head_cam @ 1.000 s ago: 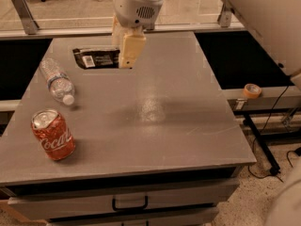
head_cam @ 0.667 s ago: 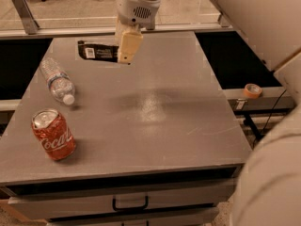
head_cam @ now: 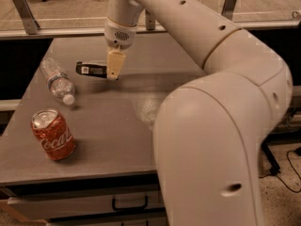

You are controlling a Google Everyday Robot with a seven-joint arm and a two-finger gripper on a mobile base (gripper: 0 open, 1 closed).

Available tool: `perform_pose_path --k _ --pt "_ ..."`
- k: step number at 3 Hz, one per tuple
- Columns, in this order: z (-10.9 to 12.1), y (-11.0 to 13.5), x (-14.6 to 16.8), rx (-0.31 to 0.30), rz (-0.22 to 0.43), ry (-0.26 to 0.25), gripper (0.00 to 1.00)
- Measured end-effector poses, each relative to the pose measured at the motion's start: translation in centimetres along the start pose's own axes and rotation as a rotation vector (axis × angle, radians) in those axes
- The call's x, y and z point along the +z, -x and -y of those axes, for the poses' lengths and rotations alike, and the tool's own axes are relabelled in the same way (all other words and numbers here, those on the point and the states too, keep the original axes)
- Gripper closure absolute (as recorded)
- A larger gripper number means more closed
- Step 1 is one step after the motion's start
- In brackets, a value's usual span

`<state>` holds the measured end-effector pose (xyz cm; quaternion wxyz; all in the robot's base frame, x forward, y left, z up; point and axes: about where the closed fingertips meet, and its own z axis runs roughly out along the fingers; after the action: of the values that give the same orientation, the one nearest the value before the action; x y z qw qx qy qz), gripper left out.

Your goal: Move rxbar chocolate near water bottle

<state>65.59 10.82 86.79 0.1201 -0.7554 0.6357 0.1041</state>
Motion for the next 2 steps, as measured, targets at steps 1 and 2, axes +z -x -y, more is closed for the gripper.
perform_pose_path --k 1,2 --pt "1.02 1.77 2.18 -0.012 0.021 0.048 0.30" --pt "1.47 2.42 2.84 0.022 0.034 0.048 0.05"
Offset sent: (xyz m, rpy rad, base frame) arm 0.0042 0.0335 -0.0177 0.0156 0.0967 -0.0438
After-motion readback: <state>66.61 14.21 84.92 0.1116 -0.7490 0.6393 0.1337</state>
